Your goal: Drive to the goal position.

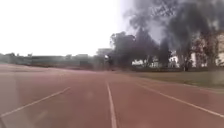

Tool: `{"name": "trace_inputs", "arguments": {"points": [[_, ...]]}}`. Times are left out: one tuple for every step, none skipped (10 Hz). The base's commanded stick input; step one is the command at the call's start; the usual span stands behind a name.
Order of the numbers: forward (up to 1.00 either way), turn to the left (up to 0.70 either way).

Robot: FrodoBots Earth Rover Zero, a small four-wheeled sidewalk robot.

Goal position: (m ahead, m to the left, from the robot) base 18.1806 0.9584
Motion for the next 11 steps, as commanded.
{"name": "trace_inputs", "arguments": {"points": [[0.70,0.00],[0.70,0.00],[0.70,0.00],[0.70,0.00],[0.70,0.00],[0.70,0.00],[0.70,0.00],[0.70,0.00],[0.70,0.00],[0.70,0.00],[0.70,0.00]]}}
